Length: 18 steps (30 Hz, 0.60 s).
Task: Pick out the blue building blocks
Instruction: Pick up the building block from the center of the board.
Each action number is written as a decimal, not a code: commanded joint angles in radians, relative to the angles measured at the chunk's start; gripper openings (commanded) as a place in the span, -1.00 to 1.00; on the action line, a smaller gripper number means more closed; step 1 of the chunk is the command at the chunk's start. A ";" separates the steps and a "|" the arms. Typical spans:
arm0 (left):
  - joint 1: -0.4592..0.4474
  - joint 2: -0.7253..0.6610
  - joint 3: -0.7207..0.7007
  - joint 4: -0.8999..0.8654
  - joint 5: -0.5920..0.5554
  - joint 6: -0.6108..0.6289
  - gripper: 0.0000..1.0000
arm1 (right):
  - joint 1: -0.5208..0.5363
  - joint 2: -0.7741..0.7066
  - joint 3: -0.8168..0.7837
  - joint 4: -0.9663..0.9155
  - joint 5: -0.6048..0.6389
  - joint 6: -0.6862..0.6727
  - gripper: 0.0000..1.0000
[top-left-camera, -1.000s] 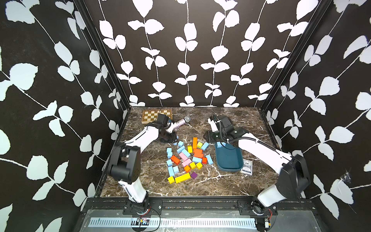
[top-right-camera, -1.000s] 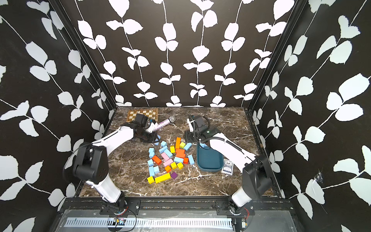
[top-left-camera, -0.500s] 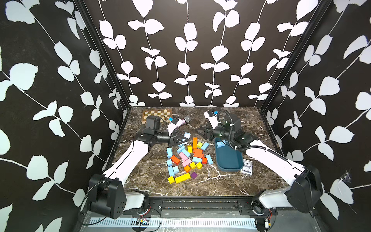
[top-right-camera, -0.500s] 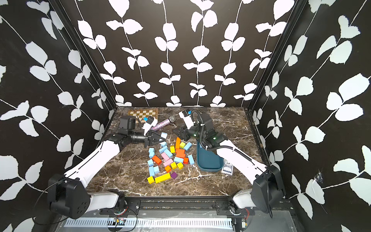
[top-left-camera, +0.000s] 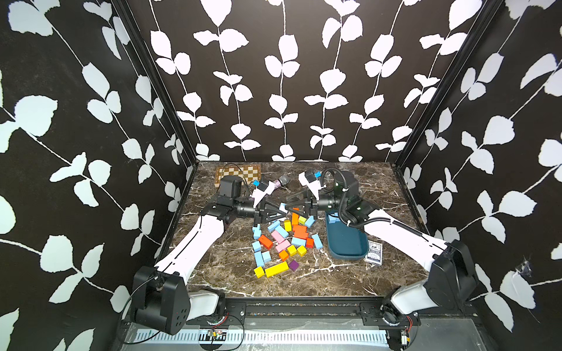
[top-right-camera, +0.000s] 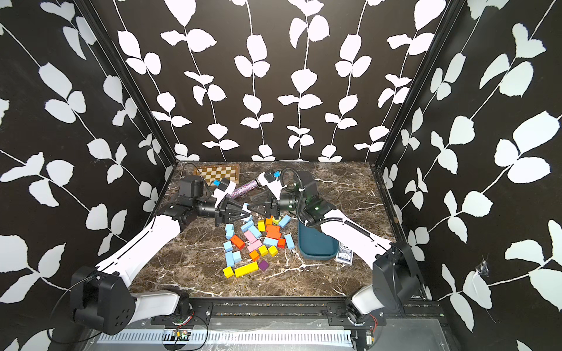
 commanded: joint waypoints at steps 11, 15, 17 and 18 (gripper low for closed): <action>-0.013 -0.029 -0.014 0.034 0.033 0.012 -1.00 | 0.015 0.049 0.073 -0.030 -0.108 -0.029 -0.50; -0.013 -0.029 -0.014 0.037 0.022 0.005 -1.00 | 0.017 0.057 0.073 -0.045 -0.119 -0.018 -0.89; -0.014 -0.028 -0.015 0.037 0.007 -0.001 -0.92 | 0.017 0.055 0.073 -0.056 -0.110 -0.018 -1.00; -0.014 -0.029 -0.018 0.039 -0.006 -0.007 -0.80 | 0.015 0.052 0.069 -0.063 -0.094 -0.021 -1.00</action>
